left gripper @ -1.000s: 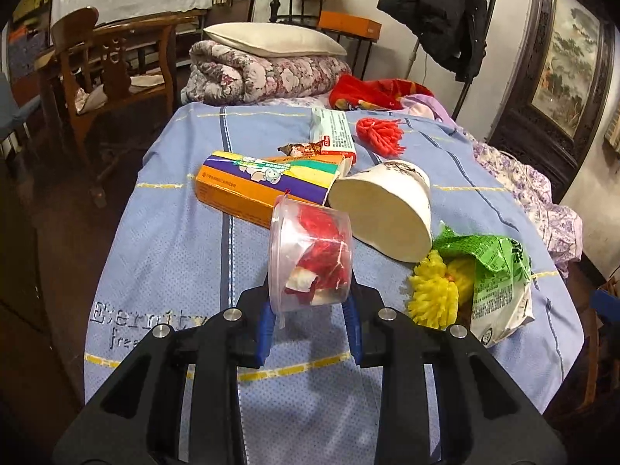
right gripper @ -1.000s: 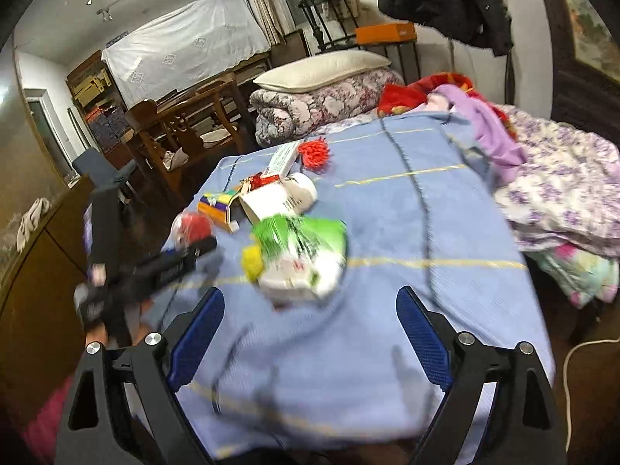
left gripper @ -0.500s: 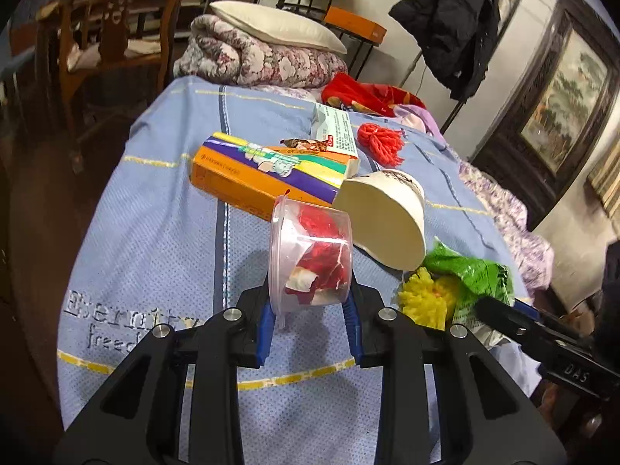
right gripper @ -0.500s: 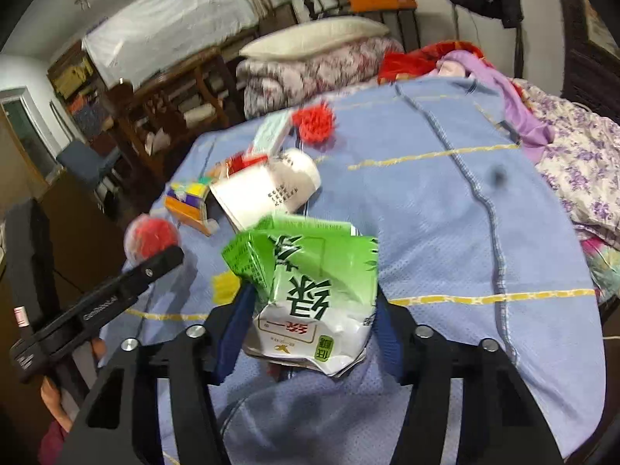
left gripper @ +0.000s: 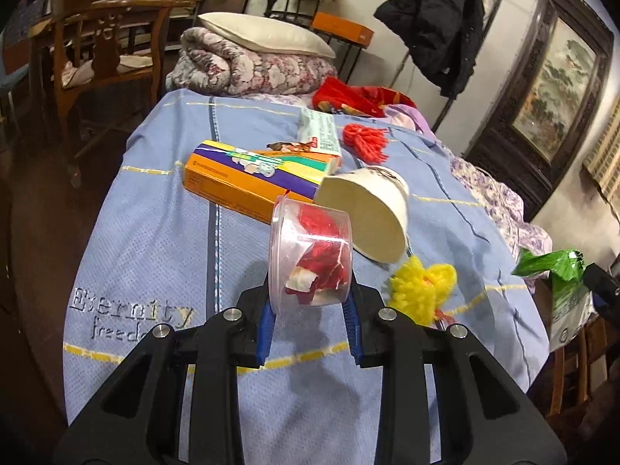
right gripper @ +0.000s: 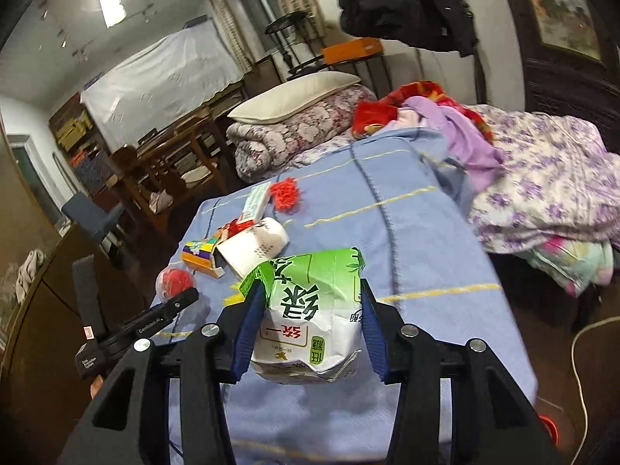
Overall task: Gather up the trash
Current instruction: 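Carry the cup and green bag to the red wastebasket and open both tools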
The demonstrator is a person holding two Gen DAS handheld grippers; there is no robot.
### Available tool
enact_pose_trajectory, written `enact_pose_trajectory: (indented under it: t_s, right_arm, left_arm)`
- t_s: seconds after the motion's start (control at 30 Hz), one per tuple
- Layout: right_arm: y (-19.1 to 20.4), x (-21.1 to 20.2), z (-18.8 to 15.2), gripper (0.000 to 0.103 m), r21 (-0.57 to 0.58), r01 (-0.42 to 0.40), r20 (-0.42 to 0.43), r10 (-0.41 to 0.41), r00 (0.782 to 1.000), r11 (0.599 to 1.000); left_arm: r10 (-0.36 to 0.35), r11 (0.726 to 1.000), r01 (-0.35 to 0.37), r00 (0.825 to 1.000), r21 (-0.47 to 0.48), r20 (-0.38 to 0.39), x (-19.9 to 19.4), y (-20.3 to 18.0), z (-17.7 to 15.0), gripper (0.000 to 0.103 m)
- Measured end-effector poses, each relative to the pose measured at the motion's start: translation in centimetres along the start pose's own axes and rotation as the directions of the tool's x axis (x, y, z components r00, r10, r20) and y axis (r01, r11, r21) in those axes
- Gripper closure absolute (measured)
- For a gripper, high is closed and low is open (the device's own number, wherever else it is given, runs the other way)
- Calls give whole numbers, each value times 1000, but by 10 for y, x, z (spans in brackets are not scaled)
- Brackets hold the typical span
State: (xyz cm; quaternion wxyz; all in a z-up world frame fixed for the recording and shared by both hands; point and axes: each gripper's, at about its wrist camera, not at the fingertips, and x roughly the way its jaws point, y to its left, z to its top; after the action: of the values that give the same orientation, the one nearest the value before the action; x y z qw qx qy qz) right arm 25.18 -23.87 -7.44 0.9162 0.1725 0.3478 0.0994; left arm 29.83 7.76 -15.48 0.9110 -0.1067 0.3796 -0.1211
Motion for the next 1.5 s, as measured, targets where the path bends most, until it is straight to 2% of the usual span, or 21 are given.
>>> enact_pose_trajectory:
  t_s: [0.13, 0.27, 0.5, 0.67, 1.03, 1.2, 1.27, 1.5]
  right_arm:
    - [-20, -24, -3, 56, 30, 21, 24, -22, 999, 999]
    - [-37, -49, -9, 56, 64, 30, 52, -33, 998, 998]
    - [-64, -103, -21, 56, 104, 55, 115, -67, 991, 993]
    - [-93, -151, -33, 56, 149, 89, 162, -113, 980, 985]
    - [-147, -253, -56, 56, 203, 116, 246, -165, 955, 972]
    - [-169, -288, -69, 56, 220, 107, 277, -167, 946, 970]
    - [-175, -300, -74, 56, 220, 102, 290, -165, 943, 970]
    - [-201, -326, -93, 56, 232, 91, 315, -163, 935, 969]
  left_arm:
    - [-4, 1000, 4, 1000, 9, -10, -10, -11, -9, 71]
    - [-22, 998, 21, 1000, 59, 8, -32, -38, -16, 71]
    - [-104, 987, 99, 994, 128, 36, -68, -94, -18, 71]
    - [-178, 970, 169, 984, 172, 33, -83, -138, -28, 71]
    - [-320, 899, 307, 947, 312, -10, -119, -250, -60, 71]
    - [-387, 861, 375, 921, 343, -36, -140, -291, -80, 71]
    - [-401, 847, 392, 914, 358, -51, -148, -307, -90, 71]
    - [-405, 805, 409, 908, 430, -105, -162, -357, -121, 71]
